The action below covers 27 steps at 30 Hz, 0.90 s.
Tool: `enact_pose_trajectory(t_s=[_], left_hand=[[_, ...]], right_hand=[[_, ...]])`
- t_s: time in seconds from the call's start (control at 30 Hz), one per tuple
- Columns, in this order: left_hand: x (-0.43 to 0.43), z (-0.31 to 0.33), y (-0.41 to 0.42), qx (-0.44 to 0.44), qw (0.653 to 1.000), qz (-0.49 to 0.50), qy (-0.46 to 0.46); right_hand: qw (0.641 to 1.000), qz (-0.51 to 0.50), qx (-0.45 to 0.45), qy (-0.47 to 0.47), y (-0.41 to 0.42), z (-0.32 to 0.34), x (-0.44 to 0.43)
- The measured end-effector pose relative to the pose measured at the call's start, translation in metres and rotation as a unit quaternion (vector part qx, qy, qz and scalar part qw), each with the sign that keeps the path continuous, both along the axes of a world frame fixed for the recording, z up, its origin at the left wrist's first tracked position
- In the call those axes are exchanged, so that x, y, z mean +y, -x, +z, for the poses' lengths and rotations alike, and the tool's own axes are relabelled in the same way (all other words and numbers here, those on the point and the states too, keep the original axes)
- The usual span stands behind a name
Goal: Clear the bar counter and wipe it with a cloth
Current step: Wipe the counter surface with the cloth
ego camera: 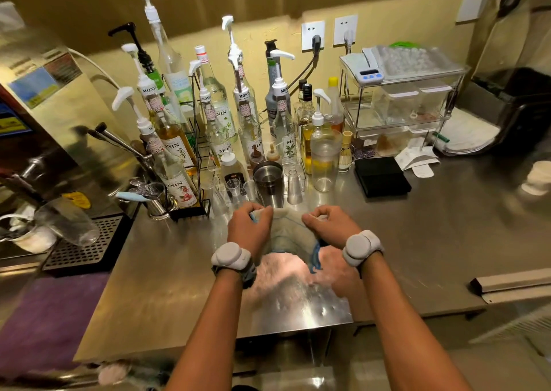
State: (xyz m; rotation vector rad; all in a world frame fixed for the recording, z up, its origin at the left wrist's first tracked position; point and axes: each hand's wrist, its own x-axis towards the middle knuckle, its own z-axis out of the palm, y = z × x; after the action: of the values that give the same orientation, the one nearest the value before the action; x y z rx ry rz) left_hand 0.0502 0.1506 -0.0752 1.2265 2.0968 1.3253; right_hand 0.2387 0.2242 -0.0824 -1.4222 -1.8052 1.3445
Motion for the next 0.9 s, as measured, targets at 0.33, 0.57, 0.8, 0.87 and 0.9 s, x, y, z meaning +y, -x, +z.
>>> enact_pose_trajectory(t_s=[0.33,0.57,0.8,0.87,0.9], left_hand=[[0.001,-0.002,-0.054,0.022,0.995,-0.099,0.015],[0.0,-0.012,-0.07,-0.126,0.985,-0.118,0.03],[0.005,-0.037,-0.078,-0.069,0.99,-0.079,0.099],[0.004,-0.04,-0.083,-0.109,0.982,-0.09,0.125],[0.004,-0.04,-0.086,-0.148,0.976,-0.097,0.129]], right_hand=[[0.985,-0.034,0.131,0.109,0.01,-0.009,-0.002],[0.972,-0.072,0.17,0.143,-0.014,-0.02,0.002],[0.957,-0.133,0.206,0.154,-0.044,-0.031,0.008],[0.954,-0.127,0.218,0.164,-0.049,-0.031,0.007],[0.952,-0.127,0.222,0.166,-0.05,-0.031,0.006]])
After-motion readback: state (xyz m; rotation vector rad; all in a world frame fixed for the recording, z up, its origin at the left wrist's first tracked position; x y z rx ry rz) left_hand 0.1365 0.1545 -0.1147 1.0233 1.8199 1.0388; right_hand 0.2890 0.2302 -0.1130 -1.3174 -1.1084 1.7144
